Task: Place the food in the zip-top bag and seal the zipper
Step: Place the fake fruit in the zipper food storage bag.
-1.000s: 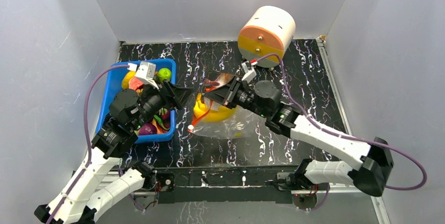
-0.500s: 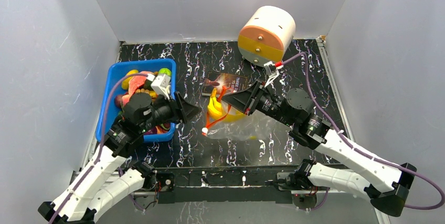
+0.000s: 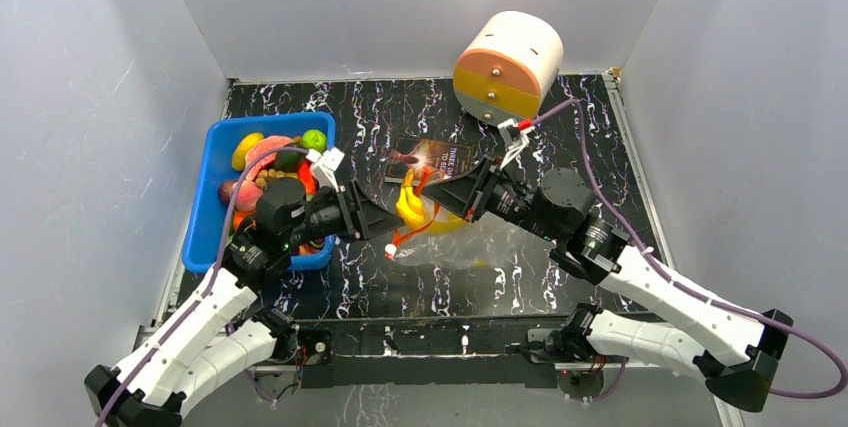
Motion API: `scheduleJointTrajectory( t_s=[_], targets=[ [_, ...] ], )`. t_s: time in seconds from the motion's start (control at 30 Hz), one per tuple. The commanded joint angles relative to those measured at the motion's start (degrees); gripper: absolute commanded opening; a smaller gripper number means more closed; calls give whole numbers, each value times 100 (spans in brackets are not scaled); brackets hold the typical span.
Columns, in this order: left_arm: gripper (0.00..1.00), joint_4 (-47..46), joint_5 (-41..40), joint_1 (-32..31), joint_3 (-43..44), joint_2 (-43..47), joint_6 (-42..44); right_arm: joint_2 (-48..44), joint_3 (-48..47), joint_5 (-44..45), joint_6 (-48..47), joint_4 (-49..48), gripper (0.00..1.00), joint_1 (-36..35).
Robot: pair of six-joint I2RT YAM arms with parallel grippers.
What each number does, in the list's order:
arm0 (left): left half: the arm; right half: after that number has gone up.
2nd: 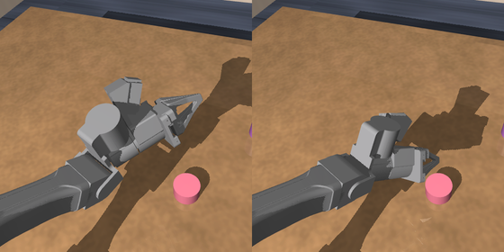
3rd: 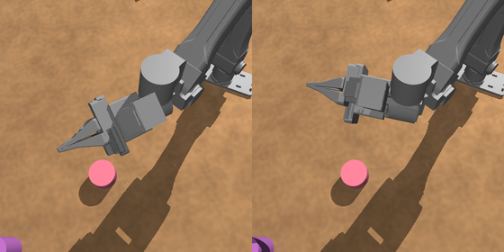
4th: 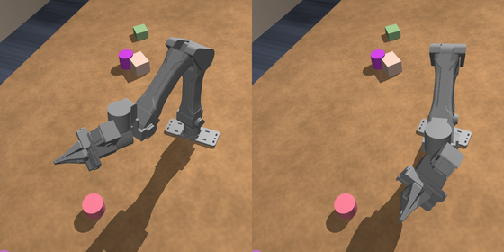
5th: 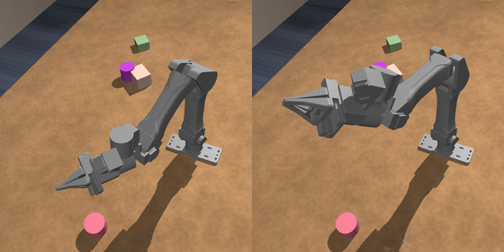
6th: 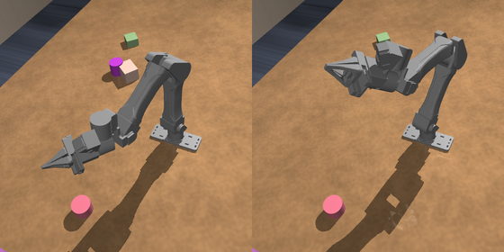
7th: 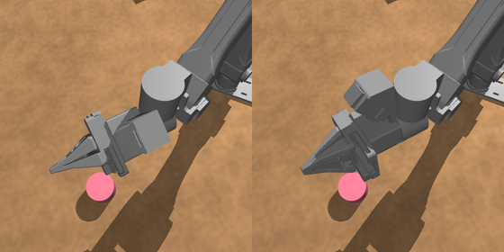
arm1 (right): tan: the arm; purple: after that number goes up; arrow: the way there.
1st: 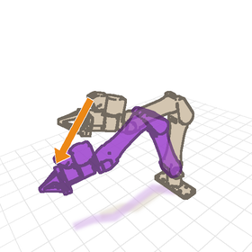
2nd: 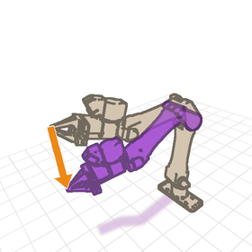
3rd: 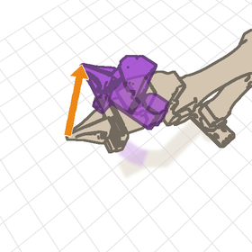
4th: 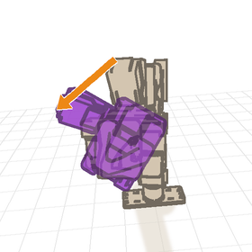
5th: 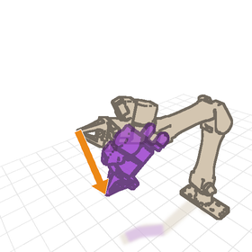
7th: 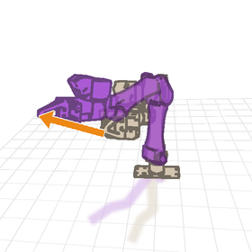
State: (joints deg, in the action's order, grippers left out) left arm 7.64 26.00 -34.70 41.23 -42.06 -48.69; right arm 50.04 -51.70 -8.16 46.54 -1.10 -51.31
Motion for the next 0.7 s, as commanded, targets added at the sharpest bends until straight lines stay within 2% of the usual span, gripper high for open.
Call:
scheduleJointTrajectory(
  t_s=[0.0, 0.07, 0.13, 0.27, 0.3, 0.47, 0.53, 0.67],
  targets=[
    [57, 213, 280, -28, 111, -168, -138, 86, -218, -54, -127, -472, 0, 16],
    [51, 362, 170, -30, 152, -177, -46, 121, -222, -75, -116, -486, 0, 20],
    [40, 279, 176, -30, 137, -127, 4, 149, -210, -89, -113, -488, 0, 17],
    [6, 136, 148, -28, 132, -40, 82, 187, -120, 76, -41, -509, 0, 16],
    [0, 209, 40, -28, 153, -23, 216, 210, -109, 132, -38, -521, 0, 17],
    [0, 508, -339, -28, 208, 161, 497, 192, -100, 255, -137, -441, 0, 16],
    [24, 818, -703, -29, 264, 59, 80, 207, -138, 282, -287, -369, 0, 18],
    [34, 750, -312, -28, 322, -495, -199, 336, -111, 318, -345, -472, 0, 16]
  ],
)
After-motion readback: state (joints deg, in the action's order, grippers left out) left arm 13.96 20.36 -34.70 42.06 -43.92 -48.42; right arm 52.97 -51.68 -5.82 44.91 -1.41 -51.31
